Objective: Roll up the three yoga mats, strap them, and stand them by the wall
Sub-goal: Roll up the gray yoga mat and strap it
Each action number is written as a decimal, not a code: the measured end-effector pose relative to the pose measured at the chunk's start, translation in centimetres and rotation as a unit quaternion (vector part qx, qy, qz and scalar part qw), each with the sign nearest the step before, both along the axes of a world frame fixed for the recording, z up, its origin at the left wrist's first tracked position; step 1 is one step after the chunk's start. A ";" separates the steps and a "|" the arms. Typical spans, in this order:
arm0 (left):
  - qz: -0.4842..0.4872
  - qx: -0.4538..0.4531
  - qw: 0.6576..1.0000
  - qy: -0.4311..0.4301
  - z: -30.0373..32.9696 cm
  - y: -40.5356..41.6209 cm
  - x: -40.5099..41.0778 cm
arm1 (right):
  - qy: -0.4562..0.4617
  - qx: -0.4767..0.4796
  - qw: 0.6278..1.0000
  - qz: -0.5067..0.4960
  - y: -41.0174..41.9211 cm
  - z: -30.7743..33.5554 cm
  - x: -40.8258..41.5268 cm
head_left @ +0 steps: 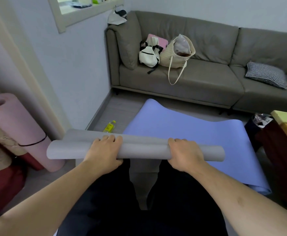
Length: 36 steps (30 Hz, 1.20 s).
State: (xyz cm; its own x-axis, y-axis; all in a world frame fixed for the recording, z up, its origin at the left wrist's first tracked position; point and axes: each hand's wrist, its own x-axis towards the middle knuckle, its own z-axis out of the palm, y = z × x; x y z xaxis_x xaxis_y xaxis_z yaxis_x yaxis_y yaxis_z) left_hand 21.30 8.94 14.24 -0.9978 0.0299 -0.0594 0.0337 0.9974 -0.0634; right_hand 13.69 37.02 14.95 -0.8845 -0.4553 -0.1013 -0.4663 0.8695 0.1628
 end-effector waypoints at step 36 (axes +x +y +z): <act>-0.030 0.044 0.999 0.012 0.8 0.4 2.9 | -0.071 -0.026 0.997 -0.010 2.4 0.4 2.7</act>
State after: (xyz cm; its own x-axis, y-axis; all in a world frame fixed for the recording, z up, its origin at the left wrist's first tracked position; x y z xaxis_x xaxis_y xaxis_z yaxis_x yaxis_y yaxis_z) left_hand 24.20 9.36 15.03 -0.9952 0.0928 -0.0309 0.0921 0.9955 0.0233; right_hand 16.42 39.39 15.34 -0.8717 -0.4463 -0.2025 -0.4645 0.8841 0.0511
